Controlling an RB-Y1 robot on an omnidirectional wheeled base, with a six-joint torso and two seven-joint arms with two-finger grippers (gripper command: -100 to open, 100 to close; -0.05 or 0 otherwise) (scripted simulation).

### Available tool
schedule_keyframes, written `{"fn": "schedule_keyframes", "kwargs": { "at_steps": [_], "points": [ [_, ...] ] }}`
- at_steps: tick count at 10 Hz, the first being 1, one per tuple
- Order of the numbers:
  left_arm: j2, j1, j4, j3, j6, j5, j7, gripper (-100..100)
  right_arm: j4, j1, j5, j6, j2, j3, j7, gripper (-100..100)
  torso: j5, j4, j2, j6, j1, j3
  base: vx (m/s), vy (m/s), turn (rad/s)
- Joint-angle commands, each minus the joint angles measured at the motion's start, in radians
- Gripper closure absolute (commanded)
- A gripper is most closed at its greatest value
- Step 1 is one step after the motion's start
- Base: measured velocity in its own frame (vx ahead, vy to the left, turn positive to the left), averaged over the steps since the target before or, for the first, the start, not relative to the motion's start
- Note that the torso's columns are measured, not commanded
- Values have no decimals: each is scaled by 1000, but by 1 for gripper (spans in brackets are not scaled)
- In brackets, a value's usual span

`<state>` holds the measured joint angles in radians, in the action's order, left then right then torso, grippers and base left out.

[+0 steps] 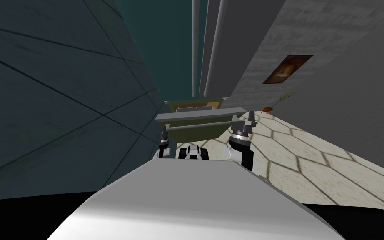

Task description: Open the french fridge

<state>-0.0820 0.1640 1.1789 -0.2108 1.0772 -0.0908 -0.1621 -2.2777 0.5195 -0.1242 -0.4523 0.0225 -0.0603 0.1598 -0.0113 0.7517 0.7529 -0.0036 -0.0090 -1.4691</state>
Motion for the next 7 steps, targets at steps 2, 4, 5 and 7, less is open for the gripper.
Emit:
{"fn": "schedule_keyframes", "kwargs": {
  "at_steps": [2,4,5,7],
  "points": [
    [-3,1,16,0,-37,1,8,0,0,0,0,0,0,0,0,0,2,-2,-1,2,1,0,-6,-3,-2],
    [-1,8,6,1,-45,0,8,0,0,0,0,0,0,0,0,0,6,-7,-9,3,4,-4,0,0,0],
    [0,11,3,2,-48,0,8,0,0,0,0,0,0,0,0,0,7,-9,-11,4,6,-5,0,0,0],
    [0,13,0,2,-51,0,8,0,0,0,0,0,0,0,0,0,9,-12,-13,4,7,-6,0,0,0]
  ]
}}
